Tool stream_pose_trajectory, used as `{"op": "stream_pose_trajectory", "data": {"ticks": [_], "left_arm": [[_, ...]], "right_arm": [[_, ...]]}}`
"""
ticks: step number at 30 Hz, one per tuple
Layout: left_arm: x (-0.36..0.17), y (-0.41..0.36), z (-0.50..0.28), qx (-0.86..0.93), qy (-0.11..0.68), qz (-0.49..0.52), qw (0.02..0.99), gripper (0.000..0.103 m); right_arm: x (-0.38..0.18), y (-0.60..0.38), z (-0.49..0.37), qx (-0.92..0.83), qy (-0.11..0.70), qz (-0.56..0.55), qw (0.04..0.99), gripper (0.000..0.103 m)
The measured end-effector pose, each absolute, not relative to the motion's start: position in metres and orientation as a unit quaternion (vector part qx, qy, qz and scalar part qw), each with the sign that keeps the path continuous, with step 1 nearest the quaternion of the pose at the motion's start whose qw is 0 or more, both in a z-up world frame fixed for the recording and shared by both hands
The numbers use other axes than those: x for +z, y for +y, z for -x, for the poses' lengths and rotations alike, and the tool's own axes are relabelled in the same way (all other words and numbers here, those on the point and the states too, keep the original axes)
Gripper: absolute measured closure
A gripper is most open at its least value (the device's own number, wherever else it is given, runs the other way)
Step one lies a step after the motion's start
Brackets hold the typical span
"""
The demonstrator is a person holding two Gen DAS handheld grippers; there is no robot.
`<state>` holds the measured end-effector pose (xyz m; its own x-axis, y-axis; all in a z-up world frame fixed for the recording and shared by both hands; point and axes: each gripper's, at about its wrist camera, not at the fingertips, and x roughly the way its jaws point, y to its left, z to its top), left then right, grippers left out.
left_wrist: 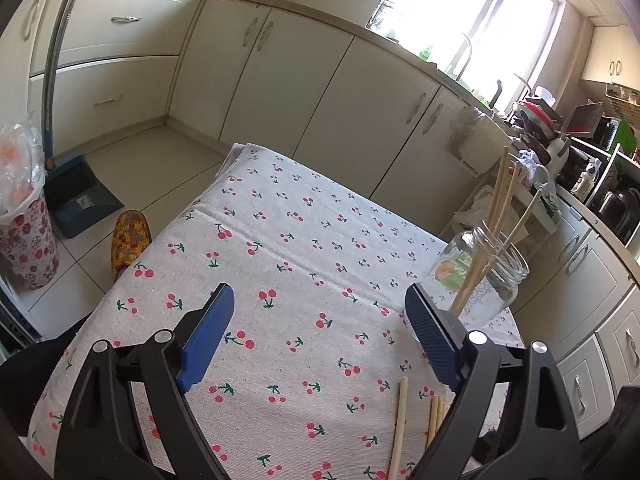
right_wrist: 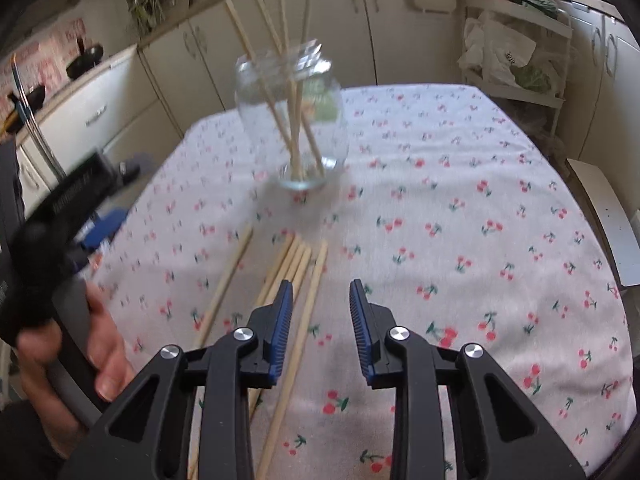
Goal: Organize utensils
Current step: 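Withdraw the open right tool from the jar toward the loose chopsticks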
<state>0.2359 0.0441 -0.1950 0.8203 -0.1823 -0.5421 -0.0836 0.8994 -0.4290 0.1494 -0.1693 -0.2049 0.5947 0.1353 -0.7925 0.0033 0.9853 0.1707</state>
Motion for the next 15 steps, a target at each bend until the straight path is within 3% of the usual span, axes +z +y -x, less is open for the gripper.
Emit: {"op": "stream_pose_trajectory", "data": {"ticks": [7, 15], "left_arm": [[-0.194, 0.04, -0.237, -0.032, 0.305, 0.213, 0.928, 0.017], [-0.201, -0.014, -0.232, -0.102, 0.402, 0.08, 0.906, 0.017]], "right_arm": [[-0.213, -0.155, -0.148, 0.043, 0.464, -0.013, 0.885, 0.073], [-0.213, -0.184, -0.154, 0.036, 0.469, -0.001, 0.883, 0.083]]}}
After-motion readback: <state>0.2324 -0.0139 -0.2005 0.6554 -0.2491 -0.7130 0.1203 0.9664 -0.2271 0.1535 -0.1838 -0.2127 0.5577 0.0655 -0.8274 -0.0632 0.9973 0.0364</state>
